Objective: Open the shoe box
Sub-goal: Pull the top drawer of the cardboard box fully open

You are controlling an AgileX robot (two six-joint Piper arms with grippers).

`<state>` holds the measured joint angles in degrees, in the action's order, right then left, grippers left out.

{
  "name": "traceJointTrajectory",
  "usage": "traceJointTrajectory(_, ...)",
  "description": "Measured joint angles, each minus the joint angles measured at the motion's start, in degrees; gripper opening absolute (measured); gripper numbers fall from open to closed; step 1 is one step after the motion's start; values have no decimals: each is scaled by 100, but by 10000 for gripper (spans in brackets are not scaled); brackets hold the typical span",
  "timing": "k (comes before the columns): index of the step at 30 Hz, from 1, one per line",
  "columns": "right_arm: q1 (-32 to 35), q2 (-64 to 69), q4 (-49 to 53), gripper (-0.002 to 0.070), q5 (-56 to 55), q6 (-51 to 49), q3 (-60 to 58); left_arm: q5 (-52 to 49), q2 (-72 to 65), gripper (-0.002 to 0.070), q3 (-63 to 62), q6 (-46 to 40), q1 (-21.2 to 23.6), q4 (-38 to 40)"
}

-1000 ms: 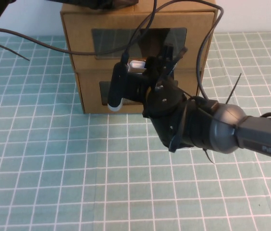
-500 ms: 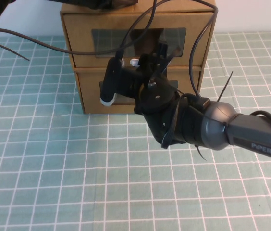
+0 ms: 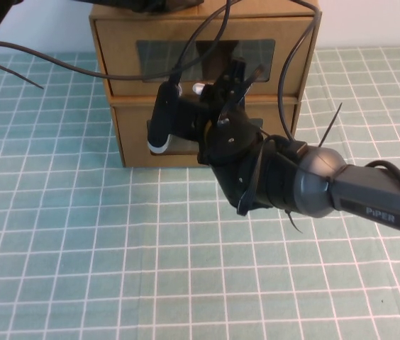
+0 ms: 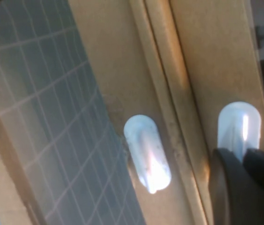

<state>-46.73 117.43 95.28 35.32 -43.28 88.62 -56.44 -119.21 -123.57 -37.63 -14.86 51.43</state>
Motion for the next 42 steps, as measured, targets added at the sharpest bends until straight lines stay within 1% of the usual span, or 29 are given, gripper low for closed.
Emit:
traceJointTrajectory(5,-106,-191,199,17,98,-14,-415,-77,-36,-5,0,67,0,88)
traceJointTrajectory(10,-401,-720,238,15,163,-400,-1142,-93,-57,-5,0,67,0,54)
traceJointTrajectory(13,-721,-1045,223,15,382,-630,-1677,-82,-57,-5,0,67,0,54)
traceJointTrajectory(18,-1450,-1545,63,15,838,-1109,-2536,-60,-60,-5,0,67,0,54)
traceJointTrajectory(22,-1873,-1771,25,15,1147,-1528,-2990,-60,-70,-5,0,67,0,54)
traceJointTrajectory(25,-1921,-1796,25,15,1227,-1660,-3074,-51,-70,-5,0,67,0,54)
traceJointTrajectory(32,-1925,-1841,-83,22,1206,-1631,-3097,-49,-70,-5,0,67,0,54)
traceJointTrajectory(35,-1925,-1922,-785,62,1029,-1337,-2904,-49,-70,-5,-3,67,0,54)
traceJointTrajectory(38,-1925,-2080,-1627,139,620,-866,-2760,-71,-70,-5,-36,83,0,54)
traceJointTrajectory(42,-1925,-2391,-2279,239,-135,-318,-2712,-80,4,-5,-49,198,0,-23)
